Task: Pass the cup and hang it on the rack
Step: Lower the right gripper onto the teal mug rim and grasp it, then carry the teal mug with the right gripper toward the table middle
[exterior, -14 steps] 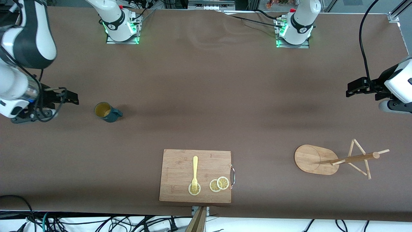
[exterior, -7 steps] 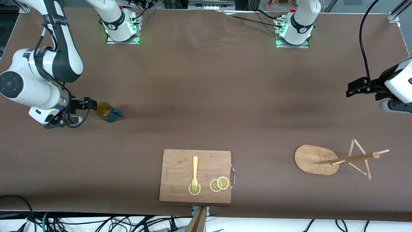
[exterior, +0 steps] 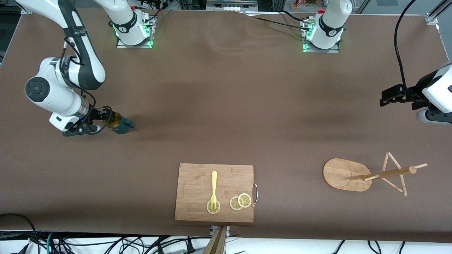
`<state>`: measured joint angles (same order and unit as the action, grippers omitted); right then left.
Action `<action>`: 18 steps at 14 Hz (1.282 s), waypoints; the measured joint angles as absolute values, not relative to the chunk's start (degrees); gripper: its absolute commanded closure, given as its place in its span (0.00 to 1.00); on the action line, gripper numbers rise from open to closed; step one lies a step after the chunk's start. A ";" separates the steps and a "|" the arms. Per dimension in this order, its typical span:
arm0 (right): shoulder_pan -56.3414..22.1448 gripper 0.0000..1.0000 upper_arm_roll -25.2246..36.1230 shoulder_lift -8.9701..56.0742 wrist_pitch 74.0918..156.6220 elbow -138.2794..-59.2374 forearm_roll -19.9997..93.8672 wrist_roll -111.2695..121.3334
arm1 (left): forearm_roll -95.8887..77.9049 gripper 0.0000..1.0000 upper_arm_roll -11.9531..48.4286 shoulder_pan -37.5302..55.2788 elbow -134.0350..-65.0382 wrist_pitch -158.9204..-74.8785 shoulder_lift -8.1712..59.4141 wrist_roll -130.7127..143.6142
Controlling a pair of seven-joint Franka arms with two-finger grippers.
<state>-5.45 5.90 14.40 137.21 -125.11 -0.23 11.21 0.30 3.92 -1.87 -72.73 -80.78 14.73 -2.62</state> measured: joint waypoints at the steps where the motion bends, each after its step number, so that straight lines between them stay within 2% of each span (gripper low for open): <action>1: -5.44 0.01 6.00 14.40 139.42 -126.99 -0.23 11.20 | 0.30 0.00 3.92 -1.87 -72.73 -80.78 14.73 -2.62; 2: -5.41 0.05 6.18 14.42 140.75 -128.33 -0.23 11.17 | 0.30 0.00 3.92 -1.87 -72.73 -80.78 14.73 -2.62; 4: -5.35 0.42 6.68 14.55 142.41 -129.45 -0.23 11.17 | 0.30 0.00 3.92 -1.87 -72.73 -80.78 14.73 -2.62; 6: -5.35 0.65 6.87 14.72 142.91 -129.55 -0.23 11.17 | 0.30 0.00 3.92 -1.87 -72.73 -80.78 14.73 -2.62; 8: -5.35 0.92 6.87 14.75 142.94 -129.56 -0.23 11.14 | 0.30 0.00 3.92 -1.87 -72.73 -80.78 14.73 -2.62; 9: -5.35 1.00 6.87 14.80 142.94 -129.57 -0.23 11.14 | 0.30 0.00 3.92 -1.87 -72.73 -80.78 14.73 -2.62; 18: -5.59 1.00 6.49 14.99 141.51 -127.82 -0.23 11.14 | 0.30 0.00 3.93 -1.87 -72.73 -80.78 14.74 -2.62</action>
